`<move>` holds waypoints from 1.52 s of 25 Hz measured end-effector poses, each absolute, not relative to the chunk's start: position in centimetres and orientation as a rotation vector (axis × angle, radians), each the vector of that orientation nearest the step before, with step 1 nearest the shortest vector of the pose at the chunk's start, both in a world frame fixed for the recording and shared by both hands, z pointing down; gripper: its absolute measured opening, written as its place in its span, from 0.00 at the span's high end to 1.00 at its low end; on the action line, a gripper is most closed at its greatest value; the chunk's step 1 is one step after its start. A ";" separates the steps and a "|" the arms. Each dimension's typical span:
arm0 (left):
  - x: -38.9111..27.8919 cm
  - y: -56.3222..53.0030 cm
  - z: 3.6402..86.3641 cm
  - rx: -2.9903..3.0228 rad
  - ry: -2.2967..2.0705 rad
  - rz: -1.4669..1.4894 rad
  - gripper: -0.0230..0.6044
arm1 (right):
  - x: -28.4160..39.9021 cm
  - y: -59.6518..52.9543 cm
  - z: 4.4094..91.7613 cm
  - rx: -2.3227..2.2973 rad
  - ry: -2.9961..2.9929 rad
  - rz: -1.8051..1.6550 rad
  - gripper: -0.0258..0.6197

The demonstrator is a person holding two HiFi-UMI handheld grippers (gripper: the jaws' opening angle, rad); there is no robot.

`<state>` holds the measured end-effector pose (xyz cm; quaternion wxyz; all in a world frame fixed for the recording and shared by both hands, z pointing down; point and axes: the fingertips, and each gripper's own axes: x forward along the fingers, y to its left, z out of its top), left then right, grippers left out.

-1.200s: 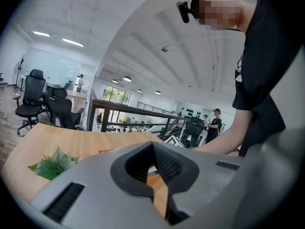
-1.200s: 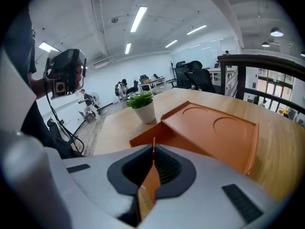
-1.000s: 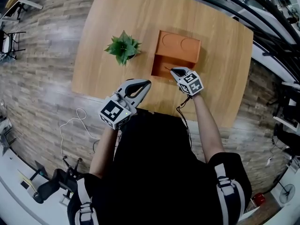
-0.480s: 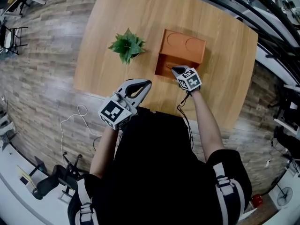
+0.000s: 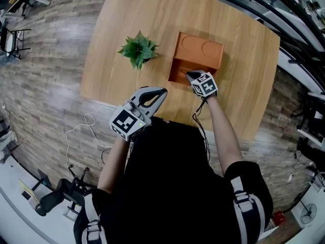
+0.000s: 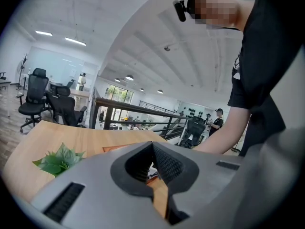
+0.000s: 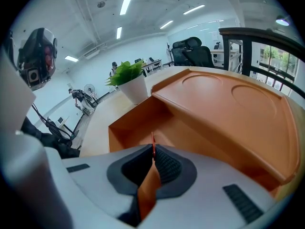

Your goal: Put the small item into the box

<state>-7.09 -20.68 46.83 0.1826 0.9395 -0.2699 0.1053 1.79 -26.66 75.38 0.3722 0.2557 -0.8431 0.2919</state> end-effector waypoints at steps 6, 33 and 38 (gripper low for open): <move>-6.9 -20.2 47.1 2.649 -0.743 0.307 0.93 | 1.8 -26.2 76.6 0.618 -2.116 0.760 0.91; -6.9 -19.7 47.2 2.647 -0.736 0.311 0.93 | 1.4 -25.8 76.7 0.581 -2.091 0.738 0.77; -6.7 -19.5 47.2 2.652 -0.733 0.312 0.93 | 1.7 -25.6 75.6 0.600 -2.116 0.721 0.77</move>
